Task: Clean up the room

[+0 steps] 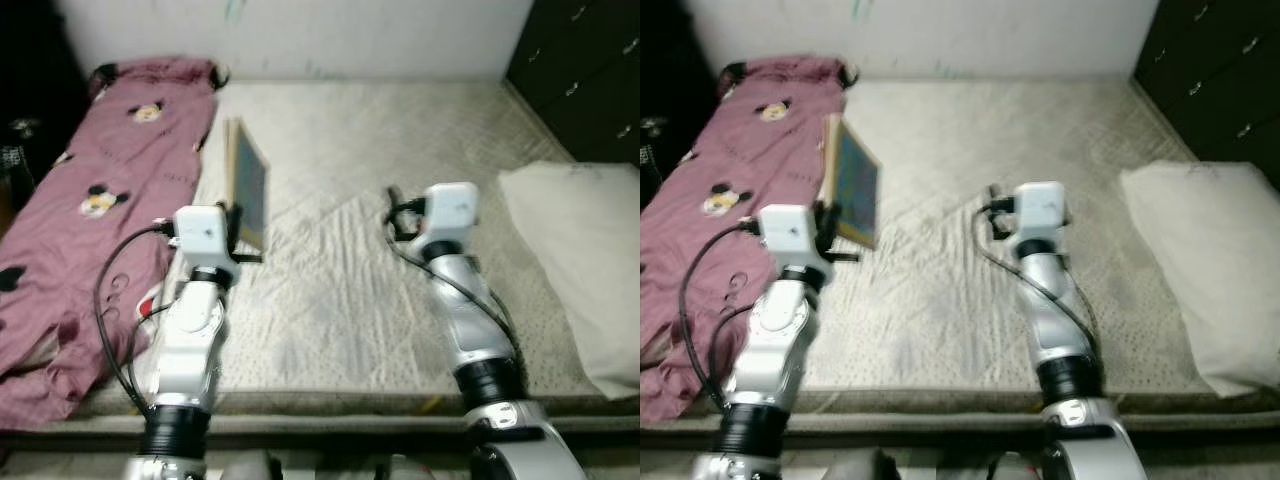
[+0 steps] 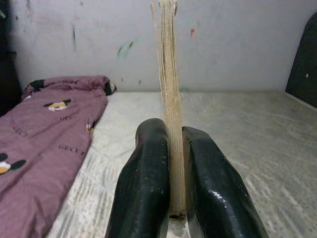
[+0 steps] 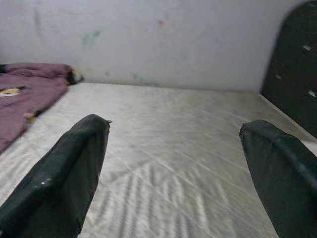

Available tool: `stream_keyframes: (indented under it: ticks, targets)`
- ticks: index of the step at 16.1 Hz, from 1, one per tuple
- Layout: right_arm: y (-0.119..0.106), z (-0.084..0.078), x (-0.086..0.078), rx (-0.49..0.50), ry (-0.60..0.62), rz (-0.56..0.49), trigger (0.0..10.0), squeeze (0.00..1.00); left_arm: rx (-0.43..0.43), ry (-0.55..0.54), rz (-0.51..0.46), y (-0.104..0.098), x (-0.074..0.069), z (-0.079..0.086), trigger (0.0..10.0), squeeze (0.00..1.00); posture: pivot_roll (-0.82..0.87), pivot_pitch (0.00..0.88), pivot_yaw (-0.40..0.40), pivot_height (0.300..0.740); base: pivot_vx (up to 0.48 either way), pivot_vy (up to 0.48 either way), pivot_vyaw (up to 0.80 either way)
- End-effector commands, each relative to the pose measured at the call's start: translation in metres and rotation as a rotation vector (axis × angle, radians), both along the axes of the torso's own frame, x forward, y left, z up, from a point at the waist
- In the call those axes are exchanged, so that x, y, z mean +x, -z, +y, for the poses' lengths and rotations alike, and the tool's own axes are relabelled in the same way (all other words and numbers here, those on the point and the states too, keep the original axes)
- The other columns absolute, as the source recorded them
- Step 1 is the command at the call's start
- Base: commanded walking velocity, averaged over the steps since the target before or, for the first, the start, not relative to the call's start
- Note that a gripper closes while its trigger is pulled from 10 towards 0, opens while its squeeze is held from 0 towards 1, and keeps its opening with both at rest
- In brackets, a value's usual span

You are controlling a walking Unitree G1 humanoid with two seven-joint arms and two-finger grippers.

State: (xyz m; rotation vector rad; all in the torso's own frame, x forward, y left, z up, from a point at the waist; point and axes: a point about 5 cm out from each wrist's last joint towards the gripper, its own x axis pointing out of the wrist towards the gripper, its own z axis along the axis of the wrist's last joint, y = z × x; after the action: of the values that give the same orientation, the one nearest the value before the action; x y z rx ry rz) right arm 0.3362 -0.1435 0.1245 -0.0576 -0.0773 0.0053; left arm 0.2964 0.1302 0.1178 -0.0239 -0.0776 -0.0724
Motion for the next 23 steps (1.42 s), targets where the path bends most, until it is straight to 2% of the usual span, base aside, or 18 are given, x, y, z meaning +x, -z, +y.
stream_keyframes:
  ticks: [1, 23]
  targets:
    - [-0.0011, -0.0001, 0.0001, 0.002, 0.007, -0.006, 10.0, 0.0, 0.017, 0.026, -0.048, -0.01, 0.0005, -0.0055, 10.0, 0.0, -0.1, 0.0, 0.026, 0.74, 0.0, 0.0, 0.0]
    - [-0.0016, 0.0005, 0.0019, -0.002, 0.005, -0.006, 10.0, 0.0, 0.0, 0.039, -0.054, -0.0137, 0.0043, -0.0082, 10.0, 0.0, -0.11, 0.0, 0.021, 0.74, 0.0, -0.309, 0.0]
